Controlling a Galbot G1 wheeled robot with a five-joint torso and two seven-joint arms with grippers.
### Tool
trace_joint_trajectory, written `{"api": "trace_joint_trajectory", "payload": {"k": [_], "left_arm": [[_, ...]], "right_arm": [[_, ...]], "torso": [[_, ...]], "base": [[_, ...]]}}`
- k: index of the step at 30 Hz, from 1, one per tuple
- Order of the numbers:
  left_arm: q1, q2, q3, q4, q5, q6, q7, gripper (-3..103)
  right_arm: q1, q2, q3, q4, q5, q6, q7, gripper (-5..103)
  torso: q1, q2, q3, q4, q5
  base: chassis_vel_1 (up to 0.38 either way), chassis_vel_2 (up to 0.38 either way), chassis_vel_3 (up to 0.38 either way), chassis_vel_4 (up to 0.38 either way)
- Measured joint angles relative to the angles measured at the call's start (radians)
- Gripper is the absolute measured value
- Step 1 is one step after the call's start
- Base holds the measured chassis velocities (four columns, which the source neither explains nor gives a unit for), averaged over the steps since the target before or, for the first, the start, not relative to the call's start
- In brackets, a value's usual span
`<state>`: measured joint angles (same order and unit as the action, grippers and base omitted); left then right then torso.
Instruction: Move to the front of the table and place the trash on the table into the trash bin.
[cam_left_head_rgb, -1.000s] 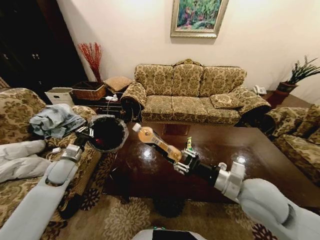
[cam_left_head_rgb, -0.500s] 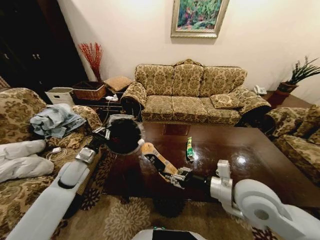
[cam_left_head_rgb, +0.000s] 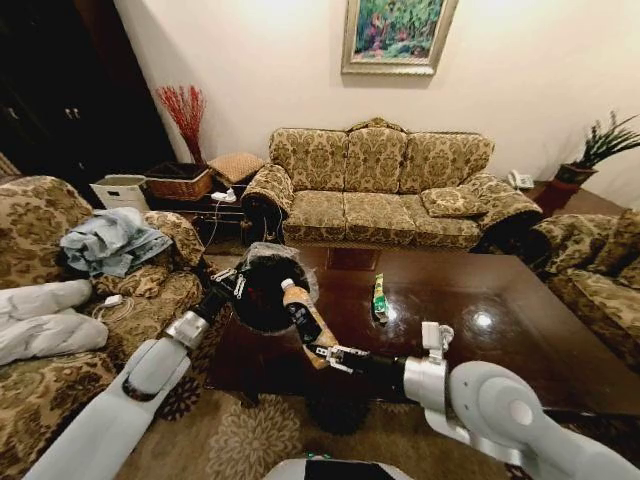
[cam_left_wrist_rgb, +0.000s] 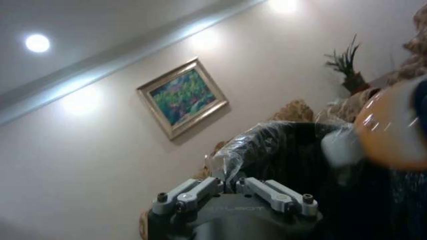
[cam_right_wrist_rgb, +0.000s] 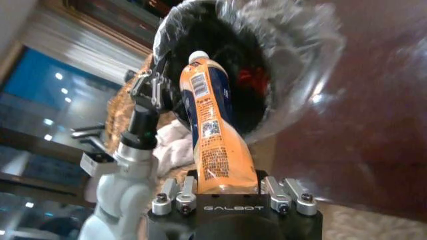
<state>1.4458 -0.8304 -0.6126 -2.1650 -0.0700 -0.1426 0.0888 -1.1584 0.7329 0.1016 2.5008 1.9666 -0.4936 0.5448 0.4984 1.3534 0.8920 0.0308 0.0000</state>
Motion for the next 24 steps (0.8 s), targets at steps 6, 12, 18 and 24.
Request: {"api": "trace_joint_trajectory", "payload": {"k": [6,12,18,24], "left_arm": [[0.025,0.008,0.005,-0.046,0.008,0.004,0.008,4],[0.037,0.013,0.032,-0.073,-0.002,0.019,0.011,4],[0.053,0.009,0.047,-0.083,-0.003,0.021,0.010,4],[0.079,-0.002,0.053,-0.077,0.011,0.011,0.010,4]], "right_arm": [[0.002,0.076,-0.043,-0.001,-0.005,0.040,0.006,44],[0.000,0.109,-0.040,-0.017,-0.019,0.073,0.013,41],[-0.004,0.123,-0.040,-0.028,-0.037,0.089,0.004,54],[-0.007,0.124,-0.030,-0.037,-0.060,0.103,-0.039,81]], "torso": [[0.000,0.000,0.000,0.0000,0.0001],[0.000,0.000,0.000,-0.0001,-0.0001],[0.000,0.000,0.000,-0.0003,0.0001],[0.000,0.000,0.000,-0.0001,0.0001]], "base": [[0.000,0.000,0.000,0.000],[0.000,0.000,0.000,0.000],[0.000,0.000,0.000,0.000],[0.000,0.000,0.000,0.000]]}}
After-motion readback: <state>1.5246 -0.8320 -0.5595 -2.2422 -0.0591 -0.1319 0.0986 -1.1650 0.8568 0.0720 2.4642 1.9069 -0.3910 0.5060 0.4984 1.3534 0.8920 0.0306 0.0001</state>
